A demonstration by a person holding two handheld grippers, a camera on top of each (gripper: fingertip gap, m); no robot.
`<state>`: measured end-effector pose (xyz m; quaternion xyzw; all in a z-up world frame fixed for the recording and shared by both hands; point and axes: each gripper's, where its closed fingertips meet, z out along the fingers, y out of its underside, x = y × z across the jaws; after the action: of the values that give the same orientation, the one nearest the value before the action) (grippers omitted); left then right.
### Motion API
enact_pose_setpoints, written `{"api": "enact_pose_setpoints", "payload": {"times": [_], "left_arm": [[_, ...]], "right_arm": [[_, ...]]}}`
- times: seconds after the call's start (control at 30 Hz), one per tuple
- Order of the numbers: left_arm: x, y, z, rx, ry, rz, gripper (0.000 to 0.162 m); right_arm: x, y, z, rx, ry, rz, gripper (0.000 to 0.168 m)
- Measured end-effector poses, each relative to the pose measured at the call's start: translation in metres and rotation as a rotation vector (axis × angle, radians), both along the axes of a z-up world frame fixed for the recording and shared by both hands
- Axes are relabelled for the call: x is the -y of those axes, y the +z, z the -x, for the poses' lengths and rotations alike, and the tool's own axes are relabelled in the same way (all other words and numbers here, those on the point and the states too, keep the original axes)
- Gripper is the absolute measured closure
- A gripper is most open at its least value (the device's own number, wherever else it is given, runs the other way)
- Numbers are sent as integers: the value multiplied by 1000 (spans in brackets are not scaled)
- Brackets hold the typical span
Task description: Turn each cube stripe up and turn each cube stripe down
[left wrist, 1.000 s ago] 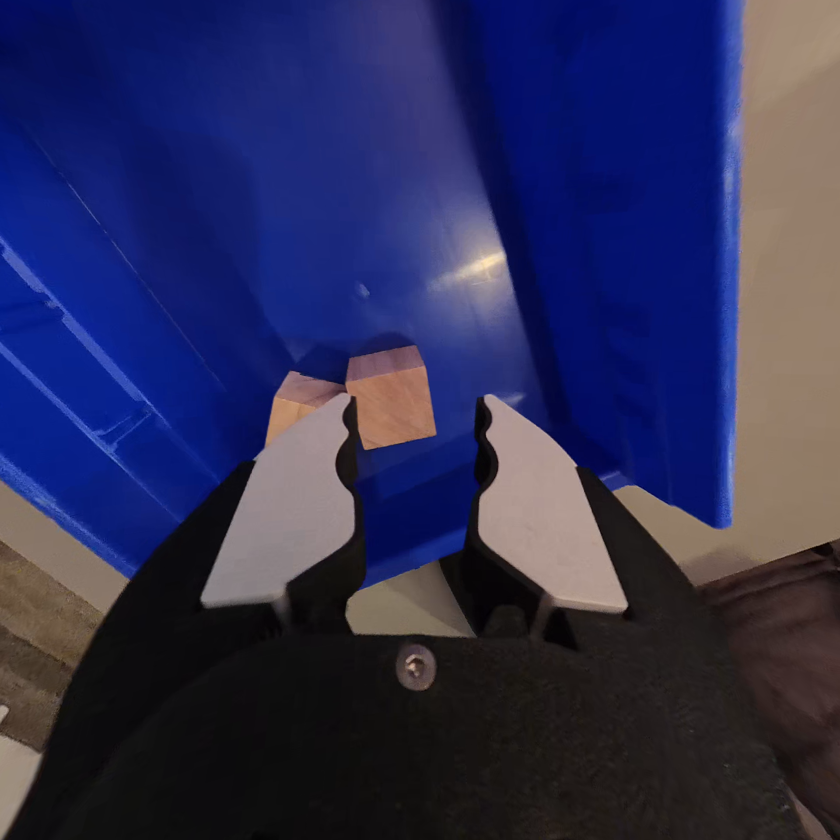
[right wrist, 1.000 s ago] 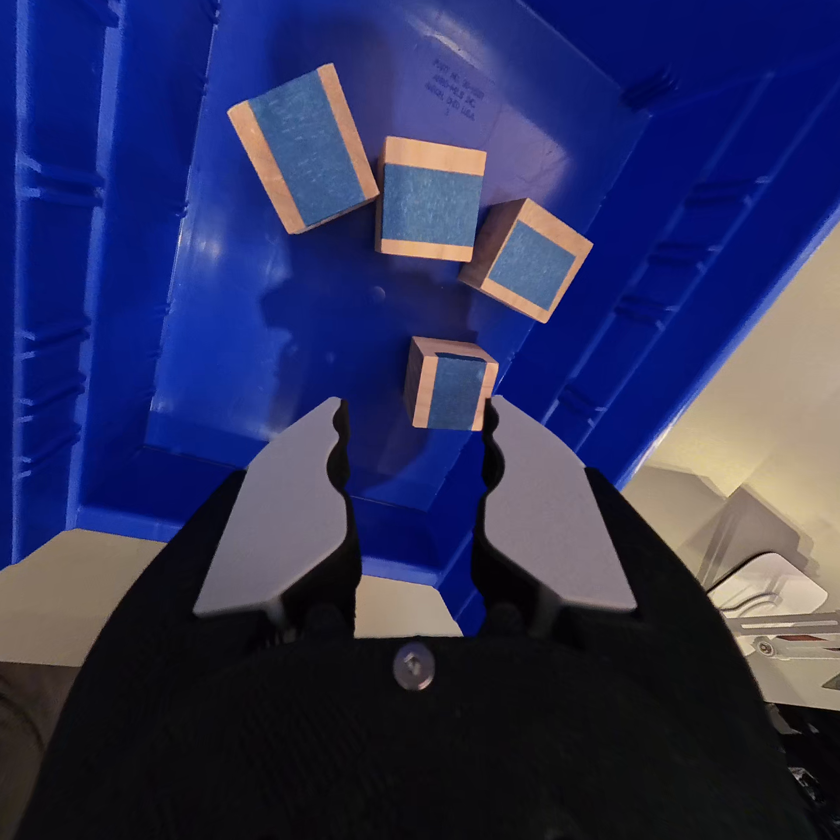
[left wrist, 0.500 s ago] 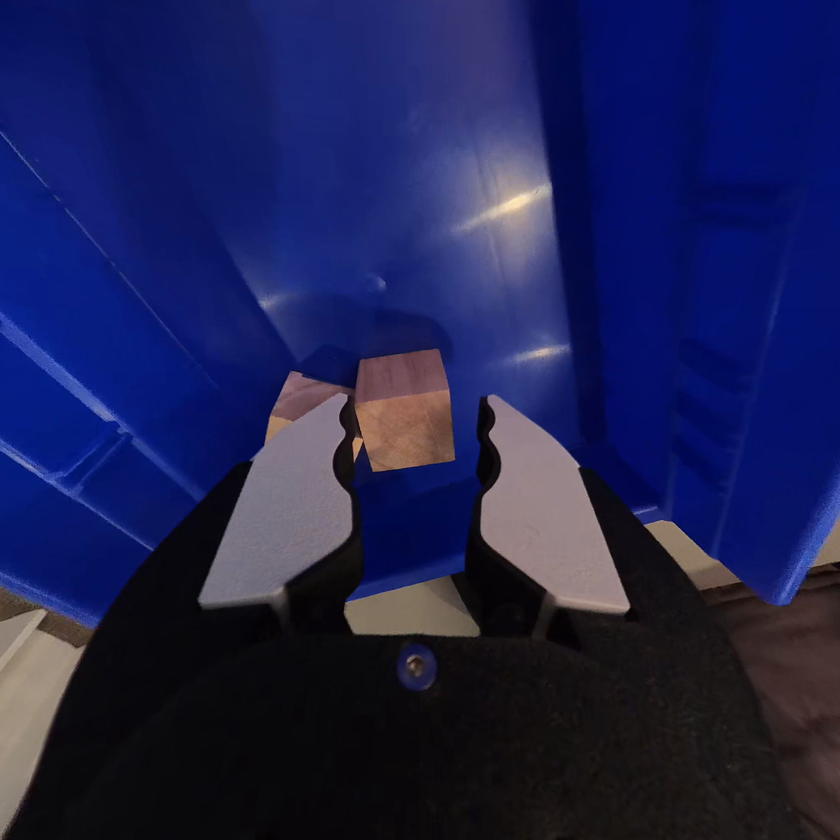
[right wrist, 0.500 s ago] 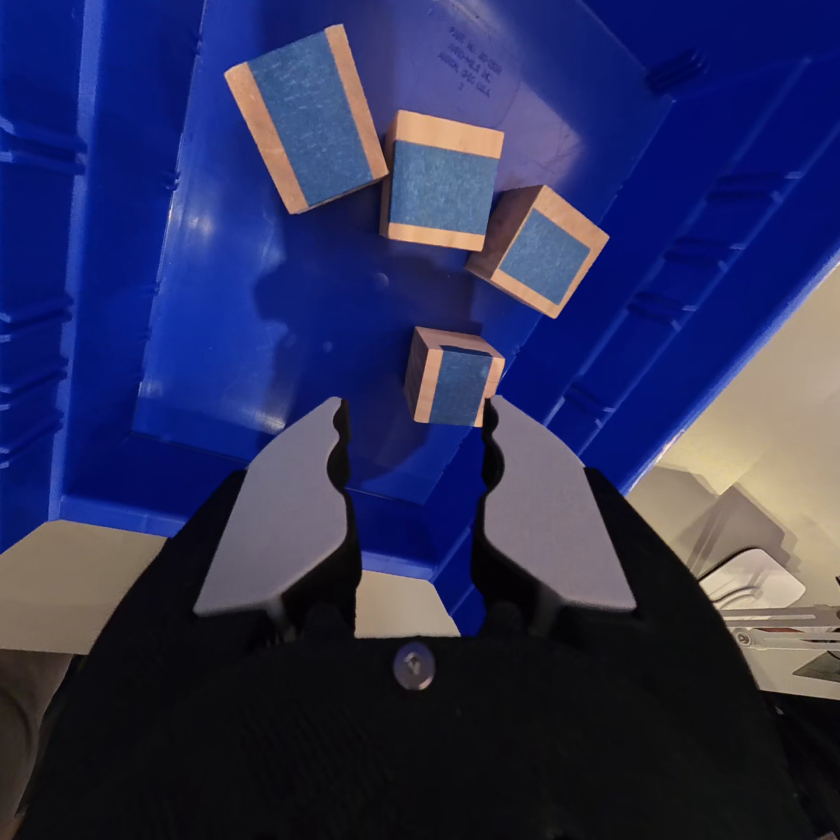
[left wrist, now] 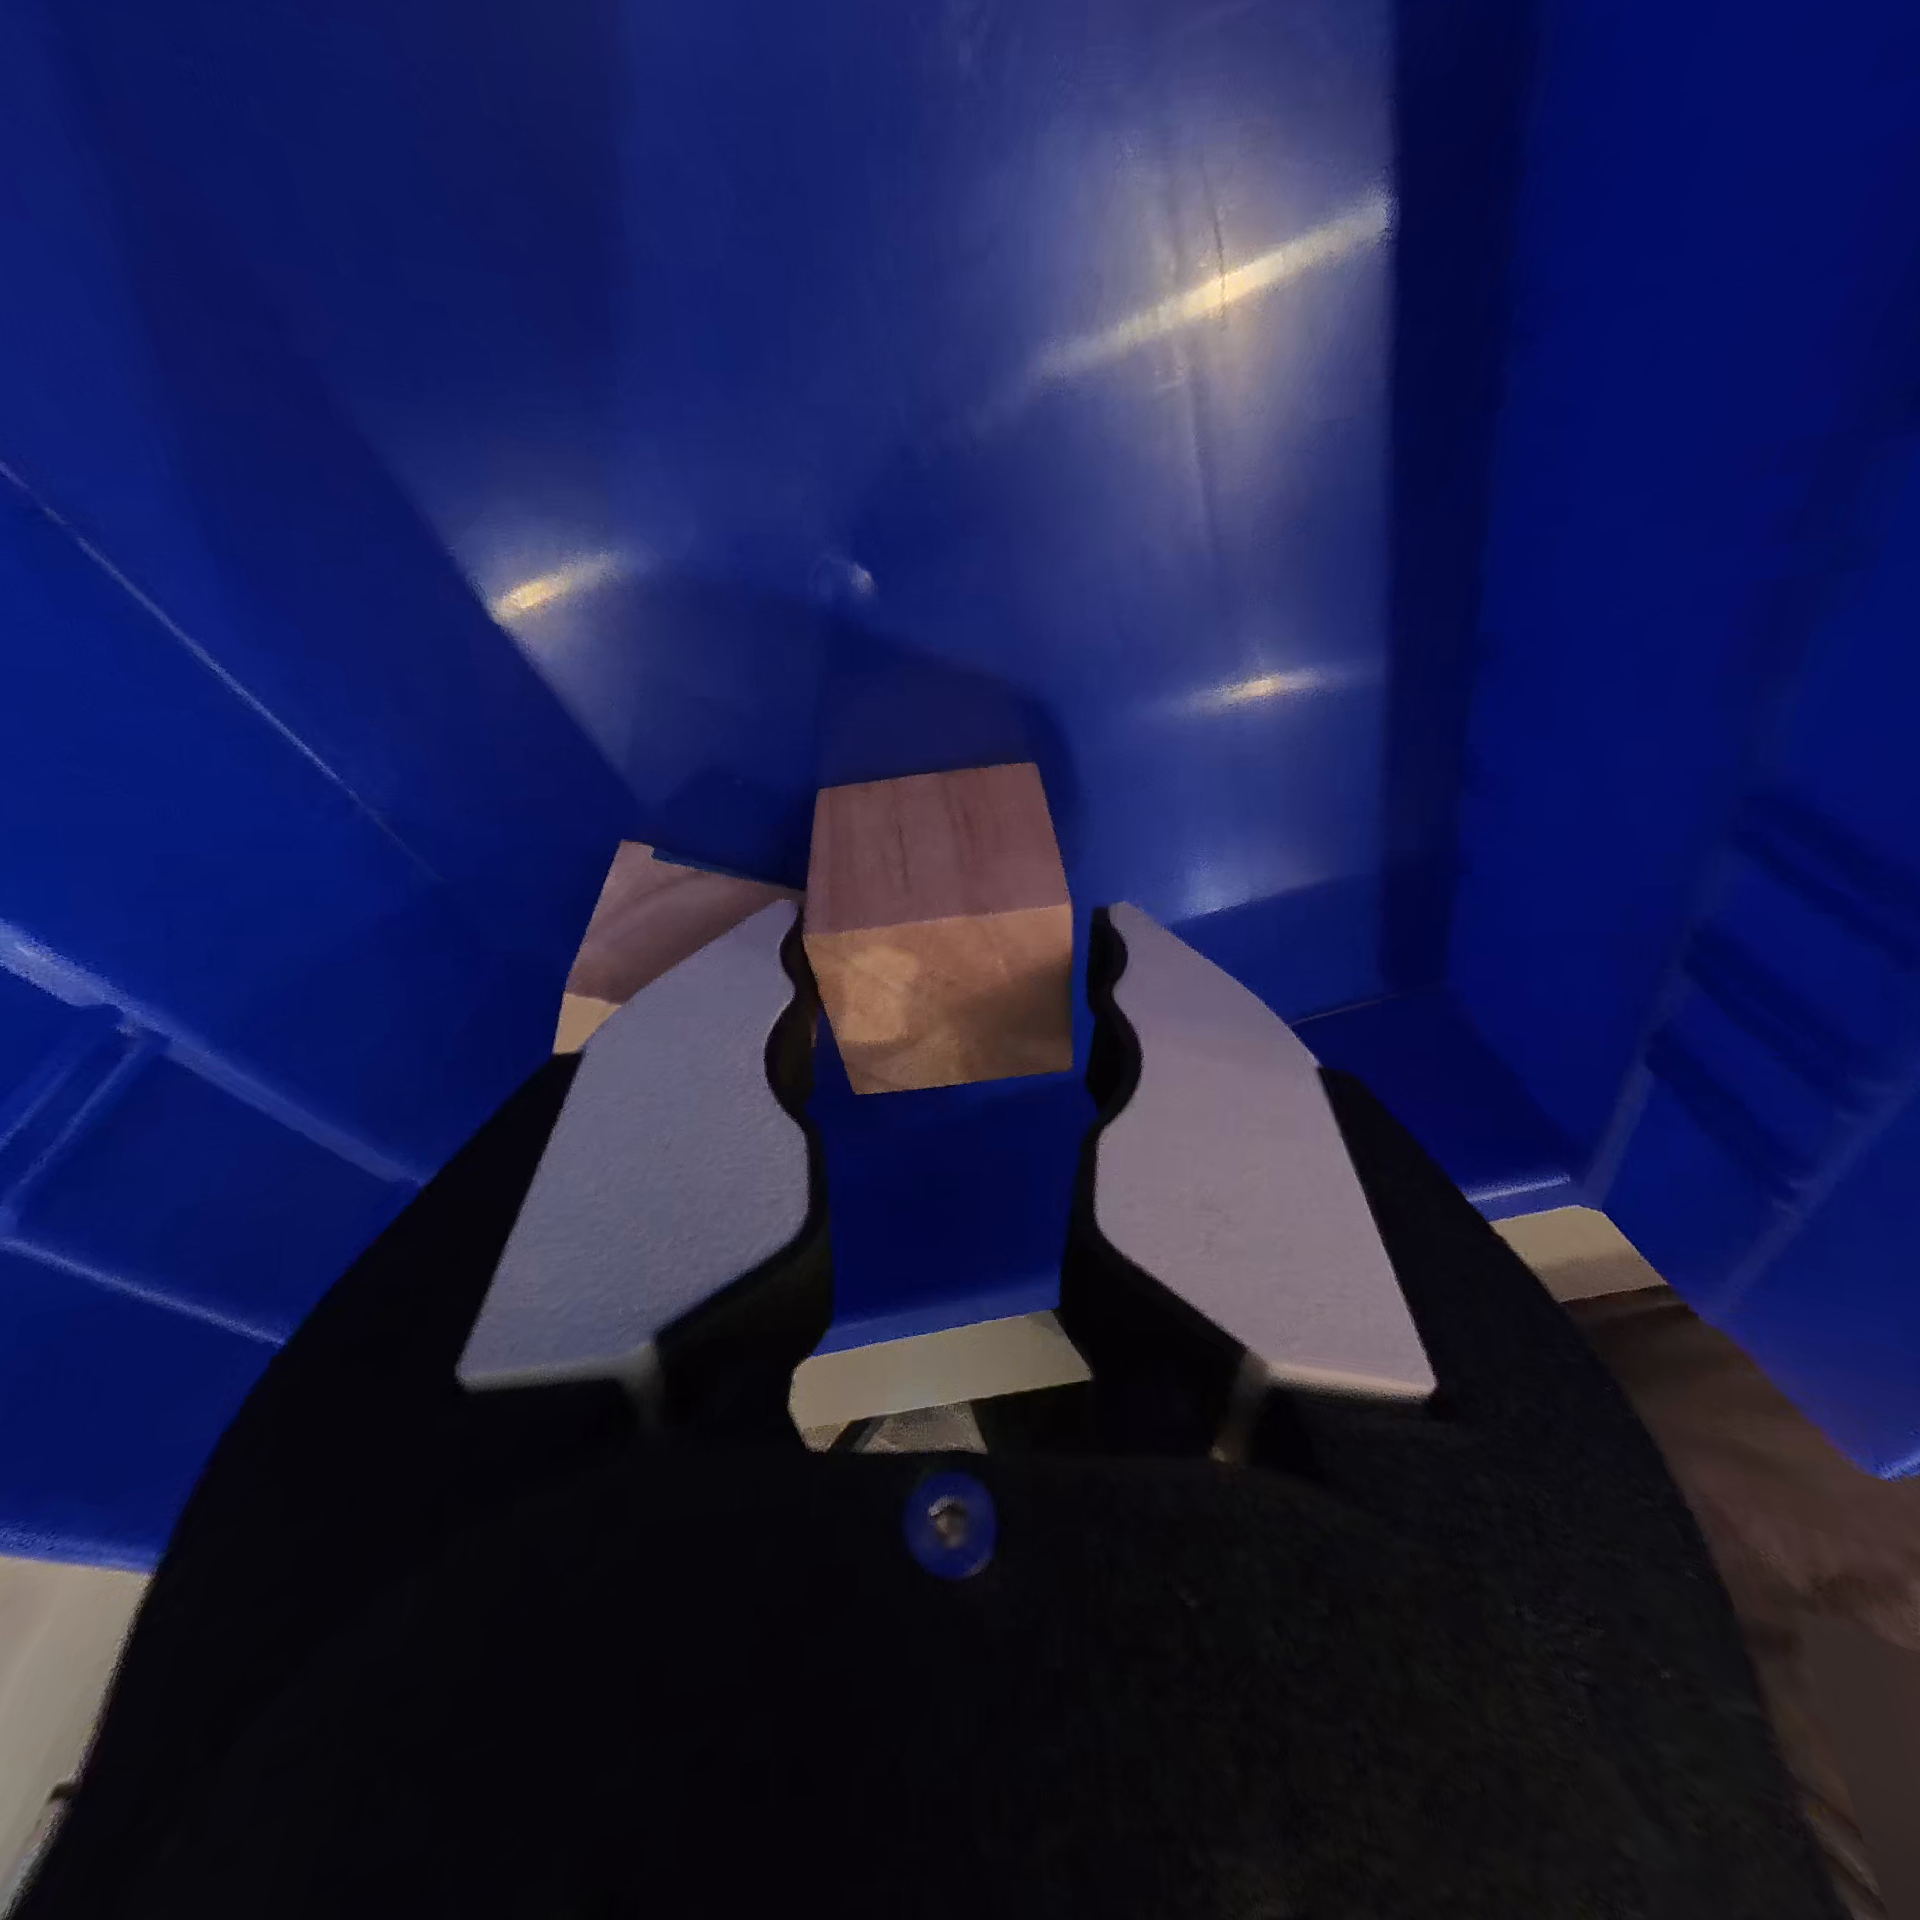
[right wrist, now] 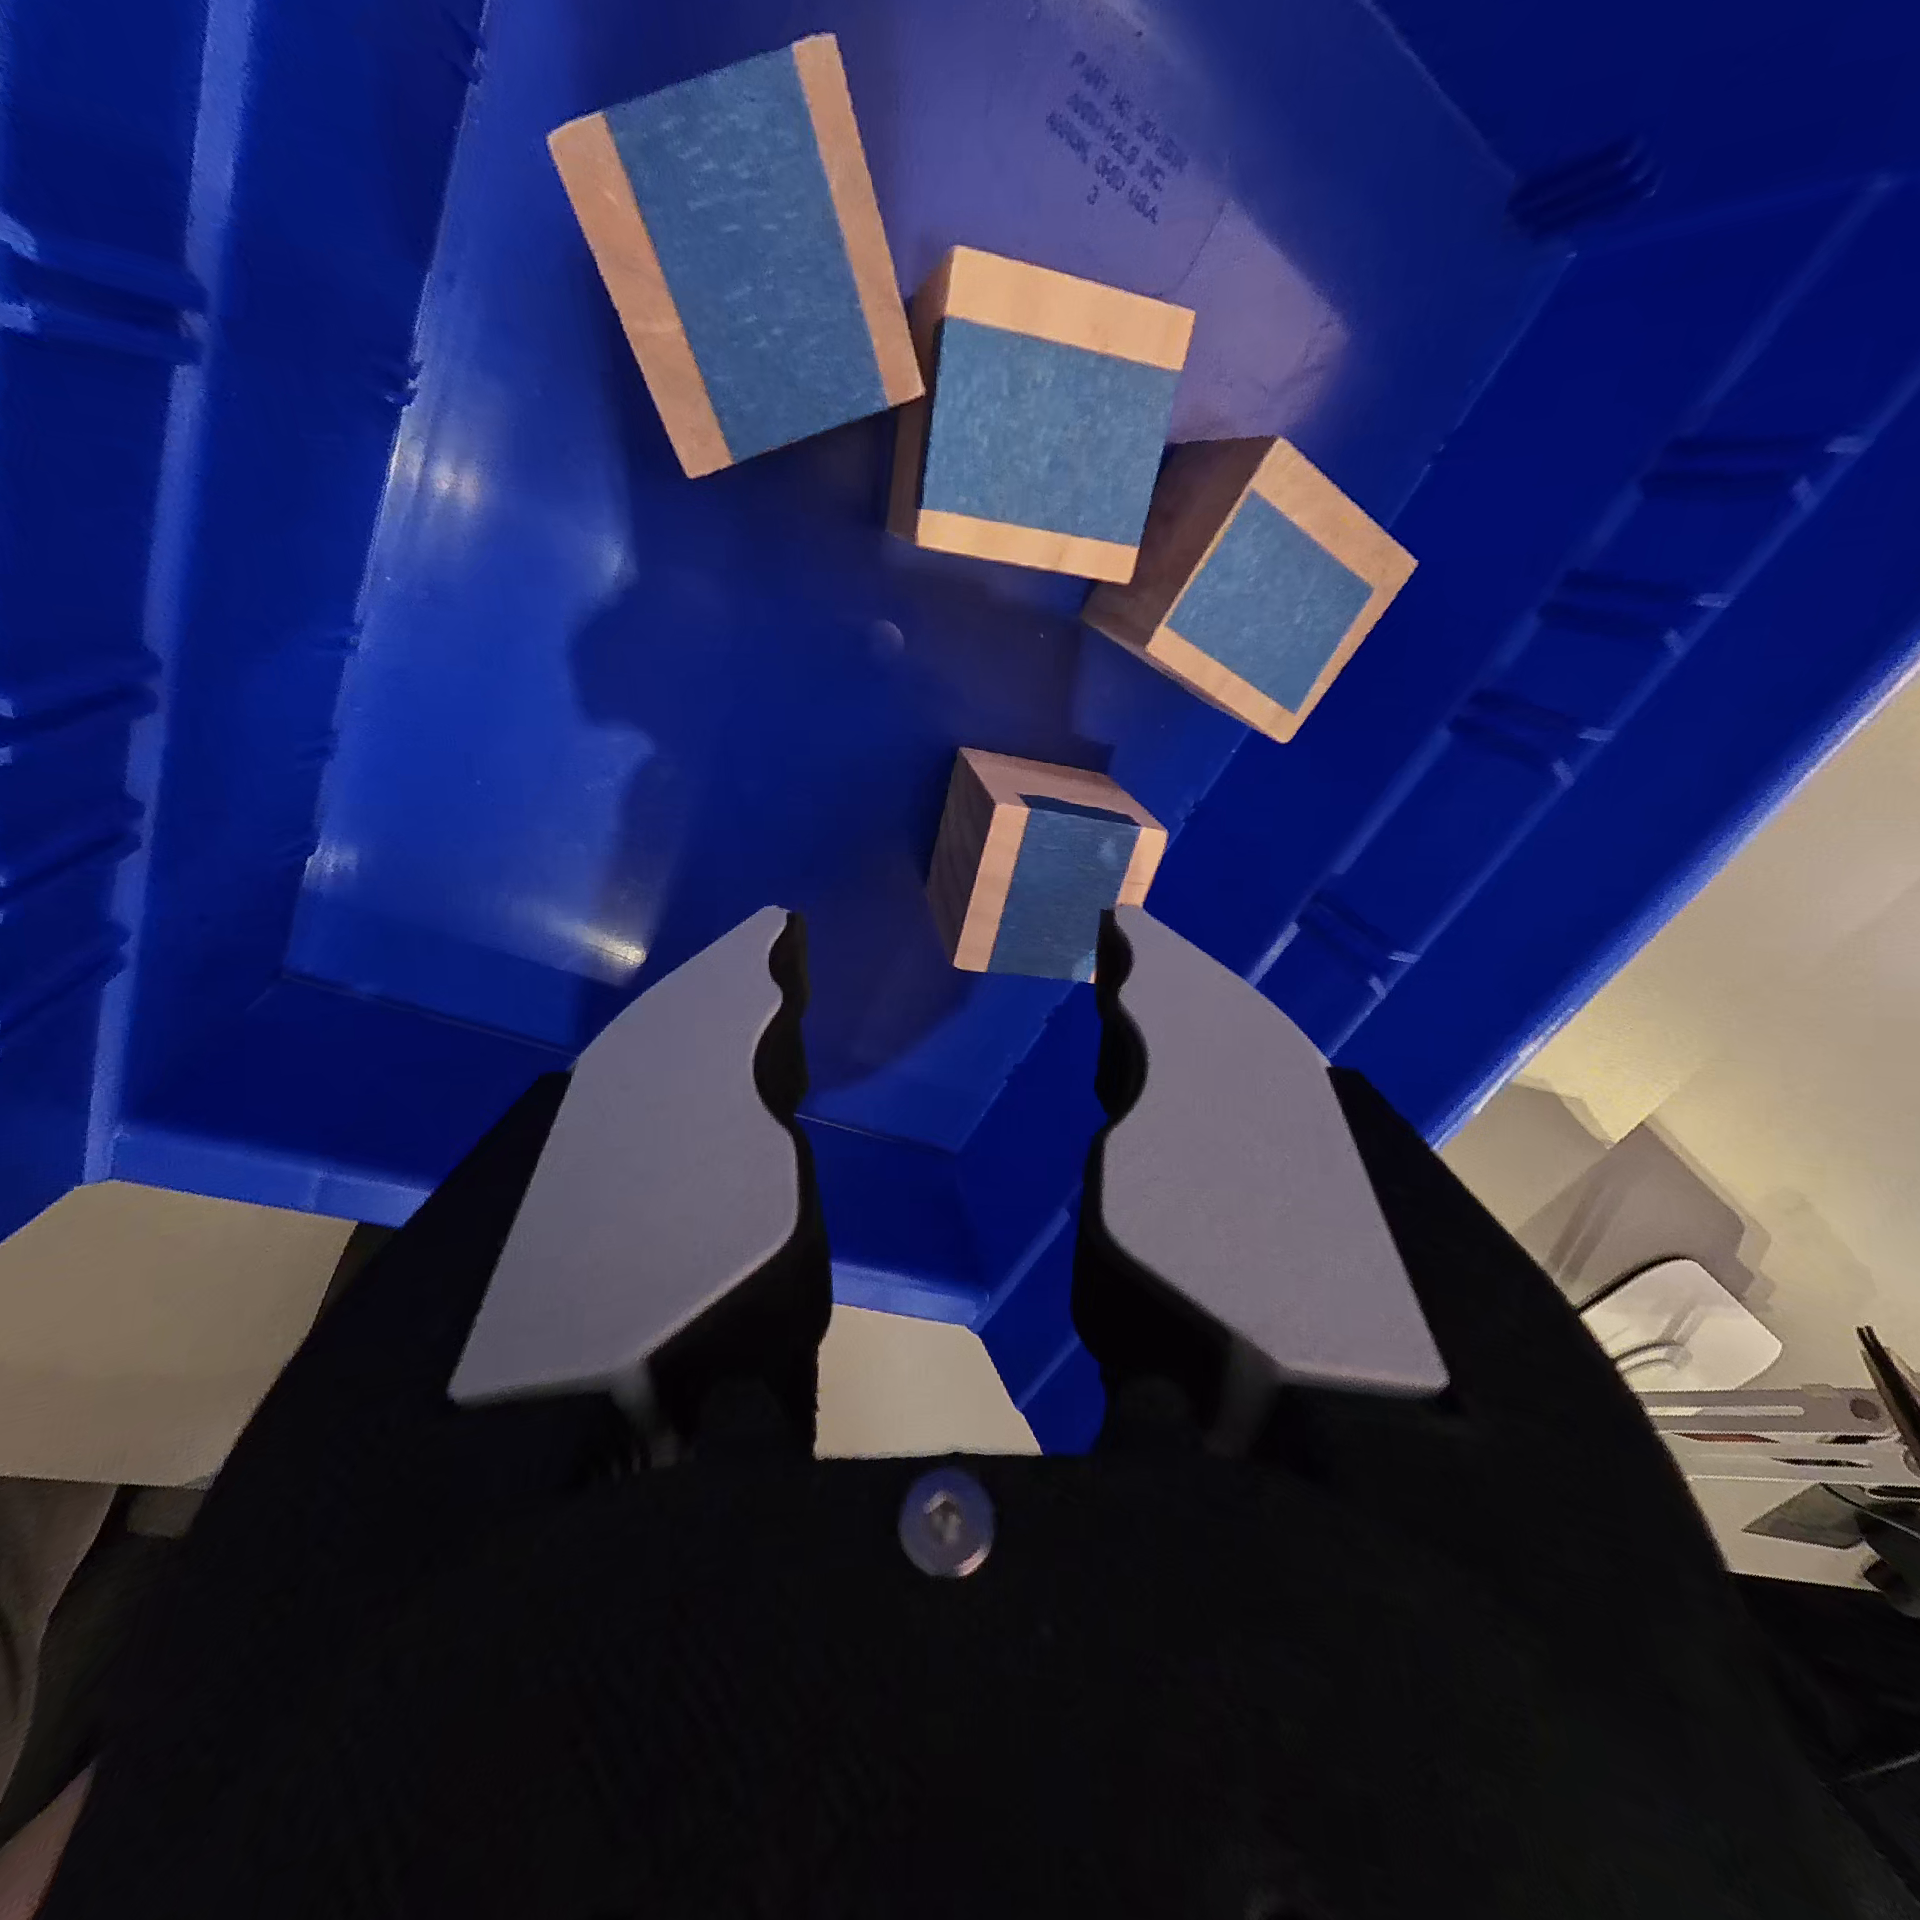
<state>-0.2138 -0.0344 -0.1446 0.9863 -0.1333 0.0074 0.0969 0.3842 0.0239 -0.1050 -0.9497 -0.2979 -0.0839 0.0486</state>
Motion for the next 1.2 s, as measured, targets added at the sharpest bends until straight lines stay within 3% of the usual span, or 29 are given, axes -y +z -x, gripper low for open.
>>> {"api": "enact_pose_setpoints", "payload": {"times": [0.2,0.33,0.47,0.63,0.77,0.87,0.97,1.03,1.13,1.2], "left_arm": [[-3,-1,0,-33,-26,3,116],[-11,18,-4,-23,-85,-100,116],[-28,71,-16,93,-109,-383,116],[-32,164,-72,501,-197,-767,116],[1,235,-151,1010,-406,-877,117],[35,263,-206,1304,-574,-800,117],[55,263,-244,1444,-659,-661,117],[63,258,-263,1498,-682,-568,117],[67,248,-286,1538,-679,-478,117],[67,240,-298,1536,-670,-433,117]], "right_arm": [[2,-3,0,17,12,17,114],[0,1,-1,8,-36,-1,117],[-9,20,-12,5,-132,-104,117],[-20,83,-9,8,-154,-412,118],[-25,142,74,-243,86,-703,118],[7,185,177,-572,524,-875,110],[69,214,246,-810,910,-1052,104],[98,214,271,-833,1073,-1143,104],[105,201,290,-732,1147,-1224,103],[114,200,300,-793,1179,-1265,102]]}}
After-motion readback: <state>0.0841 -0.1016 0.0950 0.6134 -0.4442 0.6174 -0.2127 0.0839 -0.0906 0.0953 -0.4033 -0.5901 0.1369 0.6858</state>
